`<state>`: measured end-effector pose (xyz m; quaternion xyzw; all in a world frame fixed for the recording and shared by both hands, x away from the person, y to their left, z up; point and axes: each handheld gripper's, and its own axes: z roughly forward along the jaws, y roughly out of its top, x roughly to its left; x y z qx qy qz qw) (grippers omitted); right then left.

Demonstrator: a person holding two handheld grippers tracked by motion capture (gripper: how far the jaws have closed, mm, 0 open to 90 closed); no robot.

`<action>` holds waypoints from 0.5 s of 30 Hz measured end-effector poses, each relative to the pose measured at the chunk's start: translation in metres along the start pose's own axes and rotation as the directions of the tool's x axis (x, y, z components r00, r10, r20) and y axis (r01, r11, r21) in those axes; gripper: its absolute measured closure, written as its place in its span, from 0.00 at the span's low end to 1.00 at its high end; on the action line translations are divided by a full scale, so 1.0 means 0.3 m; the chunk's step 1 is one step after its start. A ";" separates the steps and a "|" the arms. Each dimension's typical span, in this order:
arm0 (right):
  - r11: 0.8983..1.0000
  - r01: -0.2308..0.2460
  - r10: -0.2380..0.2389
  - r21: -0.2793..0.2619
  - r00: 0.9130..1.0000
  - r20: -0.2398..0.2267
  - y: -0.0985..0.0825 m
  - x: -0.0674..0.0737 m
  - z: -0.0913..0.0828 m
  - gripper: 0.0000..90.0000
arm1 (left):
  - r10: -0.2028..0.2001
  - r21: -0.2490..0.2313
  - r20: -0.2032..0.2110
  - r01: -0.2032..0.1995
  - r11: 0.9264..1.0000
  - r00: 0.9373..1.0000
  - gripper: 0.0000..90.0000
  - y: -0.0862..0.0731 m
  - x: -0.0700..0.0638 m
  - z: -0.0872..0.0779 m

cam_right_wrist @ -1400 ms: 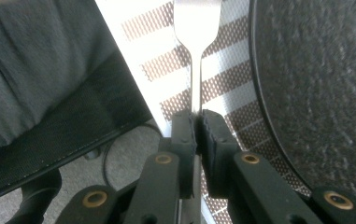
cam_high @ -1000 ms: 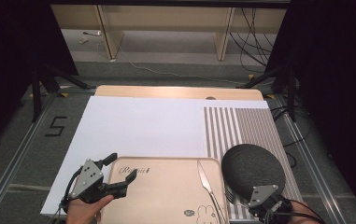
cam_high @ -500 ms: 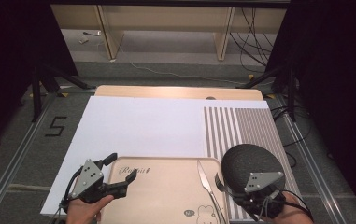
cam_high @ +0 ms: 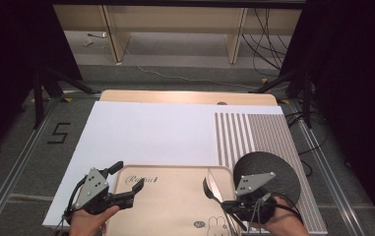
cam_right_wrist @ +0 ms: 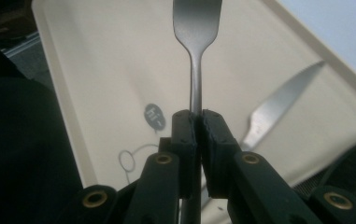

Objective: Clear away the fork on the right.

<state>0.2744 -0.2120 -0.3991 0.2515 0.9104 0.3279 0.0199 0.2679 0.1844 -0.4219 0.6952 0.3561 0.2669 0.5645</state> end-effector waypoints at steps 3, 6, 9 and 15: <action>1.000 0.005 -0.005 0.001 1.000 -0.021 0.020 0.011 0.020 0.94 | 0.001 0.000 0.000 -0.001 1.000 1.000 0.18 0.000 -0.001 0.001; 1.000 0.006 -0.006 0.005 0.999 -0.047 0.042 0.024 0.043 0.94 | -0.001 -0.002 0.000 0.001 1.000 1.000 0.18 0.000 0.000 0.000; 1.000 0.010 -0.009 0.013 0.998 -0.055 0.058 0.035 0.063 0.94 | -0.002 -0.002 -0.001 0.002 1.000 1.000 0.18 0.000 0.000 0.000; 1.000 0.006 -0.005 0.021 0.997 -0.072 0.081 0.046 0.102 0.94 | -0.003 -0.003 -0.002 0.003 1.000 1.000 0.18 0.000 0.000 -0.001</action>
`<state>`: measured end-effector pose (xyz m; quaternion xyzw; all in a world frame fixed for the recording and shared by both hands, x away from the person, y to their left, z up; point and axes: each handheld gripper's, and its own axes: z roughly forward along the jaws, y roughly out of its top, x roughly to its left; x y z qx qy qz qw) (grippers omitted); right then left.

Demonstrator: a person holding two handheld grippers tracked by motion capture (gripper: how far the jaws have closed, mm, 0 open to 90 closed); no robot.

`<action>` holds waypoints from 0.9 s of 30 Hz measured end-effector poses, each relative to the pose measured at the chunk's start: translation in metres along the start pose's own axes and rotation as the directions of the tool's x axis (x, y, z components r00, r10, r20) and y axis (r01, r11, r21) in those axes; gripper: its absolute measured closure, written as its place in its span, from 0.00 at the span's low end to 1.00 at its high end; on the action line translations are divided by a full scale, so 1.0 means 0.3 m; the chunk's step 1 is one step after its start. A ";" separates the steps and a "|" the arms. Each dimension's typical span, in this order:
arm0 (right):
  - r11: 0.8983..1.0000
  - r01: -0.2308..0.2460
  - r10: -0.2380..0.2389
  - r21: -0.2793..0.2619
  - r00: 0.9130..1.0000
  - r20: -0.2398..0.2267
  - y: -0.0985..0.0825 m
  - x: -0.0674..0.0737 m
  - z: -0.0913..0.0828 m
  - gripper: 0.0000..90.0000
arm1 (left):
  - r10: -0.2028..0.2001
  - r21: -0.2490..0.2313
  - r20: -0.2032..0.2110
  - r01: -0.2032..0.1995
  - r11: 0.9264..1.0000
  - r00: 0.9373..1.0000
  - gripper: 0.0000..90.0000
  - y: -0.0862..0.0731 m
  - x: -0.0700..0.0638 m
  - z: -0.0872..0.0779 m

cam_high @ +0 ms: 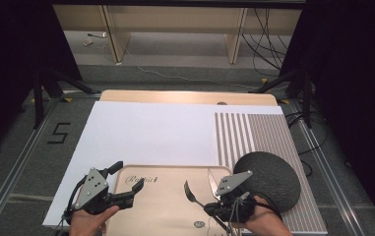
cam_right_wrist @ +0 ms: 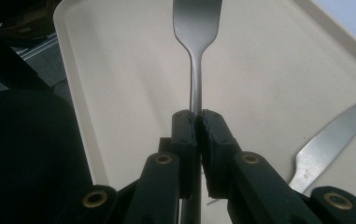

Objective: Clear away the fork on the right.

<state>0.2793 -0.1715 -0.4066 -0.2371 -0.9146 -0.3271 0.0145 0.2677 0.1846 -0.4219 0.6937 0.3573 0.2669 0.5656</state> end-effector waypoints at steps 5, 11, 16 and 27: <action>1.000 -0.017 0.017 0.002 1.000 -0.011 0.012 -0.001 0.022 0.94 | -0.001 0.000 0.000 0.001 1.000 1.000 0.18 0.000 0.000 0.000; 1.000 -0.026 0.026 0.013 0.999 -0.019 0.025 0.000 0.048 0.94 | -0.004 -0.001 -0.002 0.004 1.000 1.000 0.18 0.000 0.001 0.000; 0.999 -0.044 0.044 0.024 0.999 -0.025 0.032 -0.001 0.067 0.94 | -0.004 -0.003 -0.001 0.004 1.000 1.000 0.18 0.000 0.001 -0.001; 0.996 -0.044 0.046 0.071 0.999 -0.021 0.042 0.006 0.111 0.94 | -0.002 -0.002 -0.002 0.002 1.000 1.000 0.18 0.000 0.001 -0.001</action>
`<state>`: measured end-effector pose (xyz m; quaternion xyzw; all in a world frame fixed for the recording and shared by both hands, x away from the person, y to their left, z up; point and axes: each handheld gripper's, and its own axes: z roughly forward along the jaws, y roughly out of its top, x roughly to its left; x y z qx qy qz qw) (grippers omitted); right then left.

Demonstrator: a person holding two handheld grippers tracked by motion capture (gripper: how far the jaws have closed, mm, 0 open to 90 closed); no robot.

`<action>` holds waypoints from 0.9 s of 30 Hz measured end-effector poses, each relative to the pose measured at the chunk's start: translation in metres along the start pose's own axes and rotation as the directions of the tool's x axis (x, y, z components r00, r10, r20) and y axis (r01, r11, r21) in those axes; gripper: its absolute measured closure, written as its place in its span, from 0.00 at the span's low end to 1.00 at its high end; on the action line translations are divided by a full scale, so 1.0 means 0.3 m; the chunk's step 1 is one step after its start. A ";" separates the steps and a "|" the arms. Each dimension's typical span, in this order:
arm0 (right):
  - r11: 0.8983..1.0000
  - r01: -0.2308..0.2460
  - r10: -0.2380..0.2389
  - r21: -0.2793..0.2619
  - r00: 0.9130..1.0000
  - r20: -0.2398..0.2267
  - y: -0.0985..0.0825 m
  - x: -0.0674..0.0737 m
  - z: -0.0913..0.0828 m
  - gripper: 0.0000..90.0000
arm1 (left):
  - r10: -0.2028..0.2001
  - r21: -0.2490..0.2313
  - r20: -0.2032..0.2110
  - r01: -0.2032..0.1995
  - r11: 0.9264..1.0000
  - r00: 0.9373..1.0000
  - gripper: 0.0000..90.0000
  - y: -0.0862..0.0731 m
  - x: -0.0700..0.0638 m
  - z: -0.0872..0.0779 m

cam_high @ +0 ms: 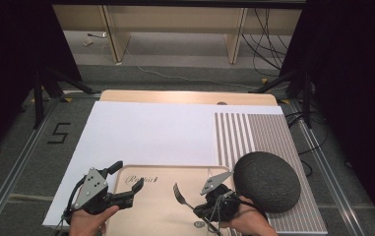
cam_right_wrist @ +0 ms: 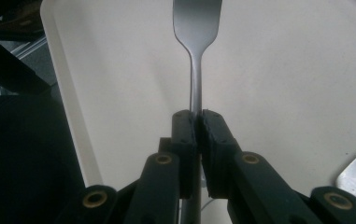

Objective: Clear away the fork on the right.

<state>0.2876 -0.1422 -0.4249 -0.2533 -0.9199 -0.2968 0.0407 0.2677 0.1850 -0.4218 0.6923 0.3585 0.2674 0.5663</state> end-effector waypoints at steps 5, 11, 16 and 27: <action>1.000 -0.005 0.006 0.028 1.000 -0.009 0.002 0.004 0.027 0.94 | 0.002 -0.001 0.000 -0.002 1.000 1.000 0.18 0.000 0.000 0.000; 0.997 0.005 -0.004 0.071 1.000 -0.012 0.004 0.012 0.058 0.94 | 0.003 -0.002 0.000 -0.003 1.000 1.000 0.18 0.000 -0.001 -0.001; 0.995 0.013 -0.012 0.100 1.000 -0.013 0.005 0.013 0.078 0.94 | 0.003 -0.002 0.001 -0.003 1.000 1.000 0.18 0.000 -0.001 -0.001; 0.984 0.015 -0.017 0.176 1.000 0.012 0.001 0.017 0.124 0.94 | 0.003 -0.003 0.001 -0.003 1.000 1.000 0.18 0.001 -0.001 -0.001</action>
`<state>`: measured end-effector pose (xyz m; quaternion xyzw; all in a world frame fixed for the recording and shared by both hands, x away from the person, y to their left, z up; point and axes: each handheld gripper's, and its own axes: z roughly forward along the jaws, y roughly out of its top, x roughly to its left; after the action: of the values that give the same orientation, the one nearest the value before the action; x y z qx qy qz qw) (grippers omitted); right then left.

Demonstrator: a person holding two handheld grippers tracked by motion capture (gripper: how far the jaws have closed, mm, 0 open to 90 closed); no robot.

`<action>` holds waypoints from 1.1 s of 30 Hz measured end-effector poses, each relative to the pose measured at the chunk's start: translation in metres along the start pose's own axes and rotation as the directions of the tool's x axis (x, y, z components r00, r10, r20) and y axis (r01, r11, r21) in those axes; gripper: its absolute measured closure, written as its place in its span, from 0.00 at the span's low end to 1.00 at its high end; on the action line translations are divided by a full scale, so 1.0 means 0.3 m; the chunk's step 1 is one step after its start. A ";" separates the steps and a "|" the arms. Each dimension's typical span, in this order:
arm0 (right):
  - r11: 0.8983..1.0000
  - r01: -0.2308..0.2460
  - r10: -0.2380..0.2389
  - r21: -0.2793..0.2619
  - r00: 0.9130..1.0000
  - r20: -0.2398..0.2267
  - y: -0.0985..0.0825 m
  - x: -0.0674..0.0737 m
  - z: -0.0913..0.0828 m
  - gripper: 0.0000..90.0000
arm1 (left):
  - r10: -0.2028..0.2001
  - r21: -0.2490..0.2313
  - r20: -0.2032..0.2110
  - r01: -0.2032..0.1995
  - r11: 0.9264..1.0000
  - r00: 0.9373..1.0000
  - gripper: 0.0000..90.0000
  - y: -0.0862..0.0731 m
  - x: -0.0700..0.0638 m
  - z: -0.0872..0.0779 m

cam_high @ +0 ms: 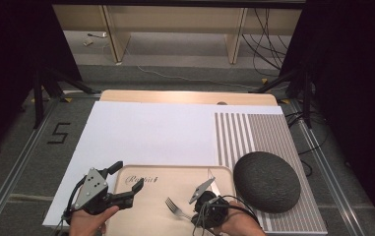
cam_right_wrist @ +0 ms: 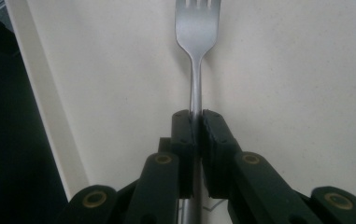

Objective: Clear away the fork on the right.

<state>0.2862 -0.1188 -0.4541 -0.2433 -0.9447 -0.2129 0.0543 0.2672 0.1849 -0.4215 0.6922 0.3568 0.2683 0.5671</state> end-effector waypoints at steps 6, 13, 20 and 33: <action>1.000 -0.002 0.002 0.020 1.000 0.010 0.001 0.001 0.011 0.94 | 0.000 0.000 0.001 0.000 1.000 1.000 0.18 0.000 -0.001 0.000; 0.998 0.011 -0.012 0.058 1.000 0.022 0.001 0.005 0.023 0.92 | 0.000 -0.001 0.002 0.000 1.000 1.000 0.18 0.000 -0.001 -0.001; 0.999 0.038 -0.038 -0.028 0.999 0.010 0.015 0.018 0.004 0.74 | 0.001 0.000 0.000 -0.001 1.000 1.000 0.18 0.000 -0.001 0.000; 0.988 0.153 -0.151 -0.019 0.984 0.090 0.036 0.069 0.056 0.96 | 0.003 0.001 0.000 -0.003 1.000 1.000 0.18 0.000 -0.001 0.000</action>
<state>0.2733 -0.0941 -0.4609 -0.1803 -0.9592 -0.2177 -0.0070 0.2670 0.1849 -0.4216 0.6928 0.3560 0.2691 0.5664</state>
